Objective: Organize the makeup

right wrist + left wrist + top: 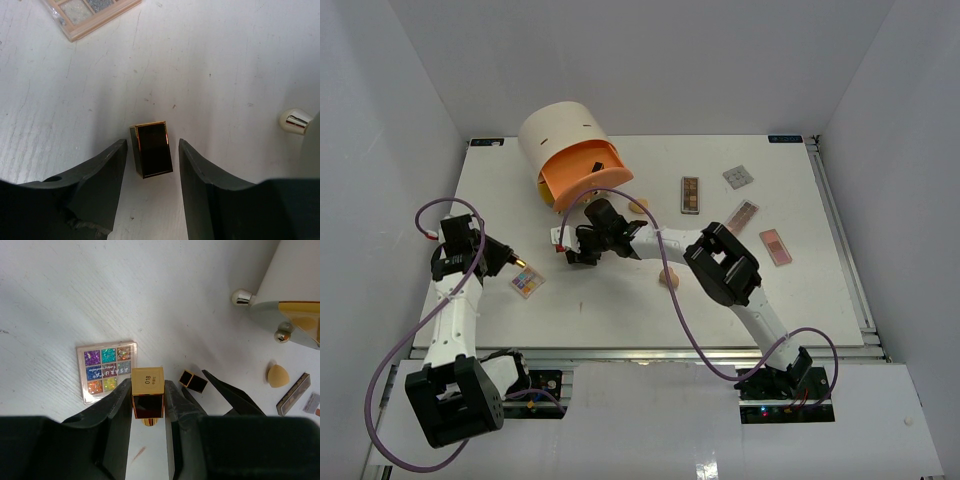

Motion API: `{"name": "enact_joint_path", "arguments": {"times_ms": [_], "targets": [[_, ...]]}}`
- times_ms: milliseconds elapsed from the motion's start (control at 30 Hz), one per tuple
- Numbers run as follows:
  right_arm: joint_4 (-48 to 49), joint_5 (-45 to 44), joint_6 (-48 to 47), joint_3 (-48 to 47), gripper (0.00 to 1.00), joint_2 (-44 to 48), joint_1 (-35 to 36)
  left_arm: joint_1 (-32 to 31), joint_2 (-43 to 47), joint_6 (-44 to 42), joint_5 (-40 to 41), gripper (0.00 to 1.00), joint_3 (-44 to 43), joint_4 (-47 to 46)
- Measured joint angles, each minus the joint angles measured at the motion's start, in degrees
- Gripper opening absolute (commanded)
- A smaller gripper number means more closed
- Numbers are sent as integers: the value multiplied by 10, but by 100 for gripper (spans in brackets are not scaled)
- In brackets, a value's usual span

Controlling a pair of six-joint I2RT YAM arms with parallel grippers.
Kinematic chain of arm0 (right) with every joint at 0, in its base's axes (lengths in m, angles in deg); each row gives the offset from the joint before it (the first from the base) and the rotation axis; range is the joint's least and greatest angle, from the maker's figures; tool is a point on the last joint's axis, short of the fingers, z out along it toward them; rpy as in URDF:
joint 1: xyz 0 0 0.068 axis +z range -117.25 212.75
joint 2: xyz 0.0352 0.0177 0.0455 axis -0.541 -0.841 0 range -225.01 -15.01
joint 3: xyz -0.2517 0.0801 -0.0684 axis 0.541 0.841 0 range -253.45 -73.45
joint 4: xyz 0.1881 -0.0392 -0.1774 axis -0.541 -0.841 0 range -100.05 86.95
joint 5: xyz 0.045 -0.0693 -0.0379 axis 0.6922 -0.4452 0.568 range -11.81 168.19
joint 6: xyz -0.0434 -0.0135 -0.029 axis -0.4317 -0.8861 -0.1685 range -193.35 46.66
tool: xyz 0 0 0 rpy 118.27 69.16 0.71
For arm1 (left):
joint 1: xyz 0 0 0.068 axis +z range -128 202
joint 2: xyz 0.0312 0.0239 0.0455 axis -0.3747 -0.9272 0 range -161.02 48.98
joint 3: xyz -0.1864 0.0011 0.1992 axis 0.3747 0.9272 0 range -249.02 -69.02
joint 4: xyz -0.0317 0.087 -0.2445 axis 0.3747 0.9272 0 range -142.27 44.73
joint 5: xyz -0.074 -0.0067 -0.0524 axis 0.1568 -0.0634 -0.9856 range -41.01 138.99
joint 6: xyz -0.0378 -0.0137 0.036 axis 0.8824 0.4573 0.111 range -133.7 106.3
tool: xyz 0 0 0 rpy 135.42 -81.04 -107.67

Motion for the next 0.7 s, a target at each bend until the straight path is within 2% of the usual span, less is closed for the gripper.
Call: {"name": "enact_joint_path", "arguments": {"times_ms": [300,567,700], "targets": [[-26,8,-12,-1,37,3,-2,0,11,2,-17,0,8,2],[-44,11,-11,1,18,12,-2,0,22,5,-42,0,17,5],[-42,16,0,34,11,34,-2,0,23,11,-66,0,34,5]]}}
